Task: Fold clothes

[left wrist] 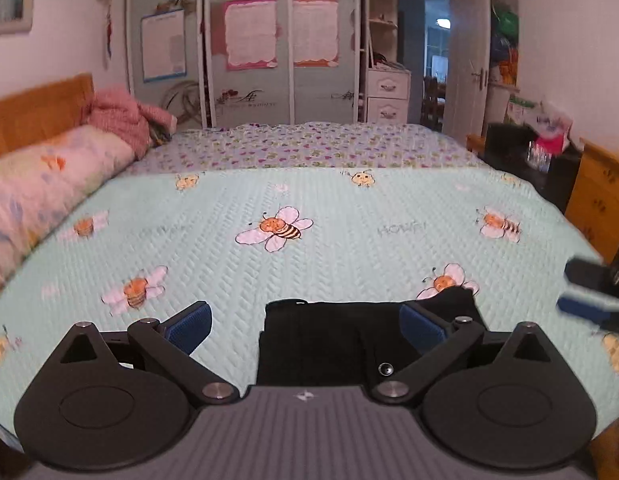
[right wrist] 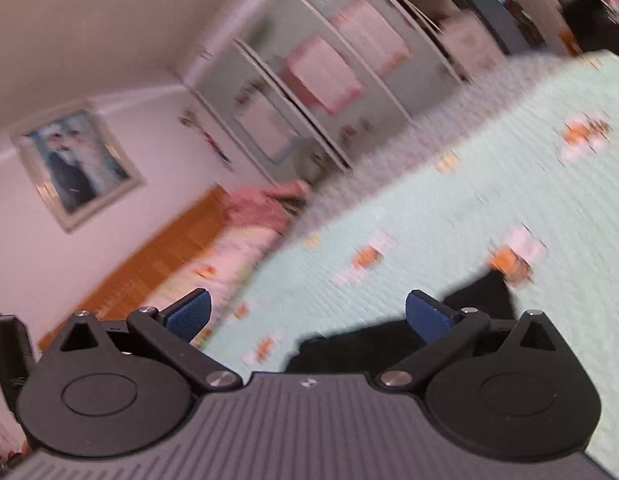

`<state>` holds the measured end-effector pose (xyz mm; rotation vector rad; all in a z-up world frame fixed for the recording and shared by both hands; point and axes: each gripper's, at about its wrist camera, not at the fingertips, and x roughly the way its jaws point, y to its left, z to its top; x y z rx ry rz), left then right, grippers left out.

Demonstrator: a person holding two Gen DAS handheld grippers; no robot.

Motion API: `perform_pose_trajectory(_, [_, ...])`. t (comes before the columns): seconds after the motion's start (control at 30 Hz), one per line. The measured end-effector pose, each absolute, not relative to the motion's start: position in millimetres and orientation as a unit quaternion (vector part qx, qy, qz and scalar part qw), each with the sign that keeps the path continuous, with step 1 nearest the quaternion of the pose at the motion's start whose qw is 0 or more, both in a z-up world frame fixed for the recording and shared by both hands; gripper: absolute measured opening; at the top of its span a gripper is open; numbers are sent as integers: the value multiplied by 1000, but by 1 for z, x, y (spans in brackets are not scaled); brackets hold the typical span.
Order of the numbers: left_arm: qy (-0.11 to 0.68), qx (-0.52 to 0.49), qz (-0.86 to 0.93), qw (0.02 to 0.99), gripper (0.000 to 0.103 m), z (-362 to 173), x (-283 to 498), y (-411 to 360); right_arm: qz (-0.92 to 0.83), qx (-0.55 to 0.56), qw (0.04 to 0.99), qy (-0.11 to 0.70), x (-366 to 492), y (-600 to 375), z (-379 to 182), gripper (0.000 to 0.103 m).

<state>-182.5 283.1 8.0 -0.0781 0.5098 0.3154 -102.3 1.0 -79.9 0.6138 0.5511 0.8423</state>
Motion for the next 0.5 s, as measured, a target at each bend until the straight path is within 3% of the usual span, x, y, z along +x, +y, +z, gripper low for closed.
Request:
perform_pose_trajectory(0.17, [157,9,178,971,103,26,-211,275,386,379,791,285,-91,-11,-100,103])
perform_pose_trajectory(0.27, [207,2,177,962,103,15,-197,285,359,383,797,299,-76,-20,-112,103])
perform_pose_trajectory(0.5, [351,-166,143,910,102,-54,-178,344,322,372,779,388,-49,-33,-164,103])
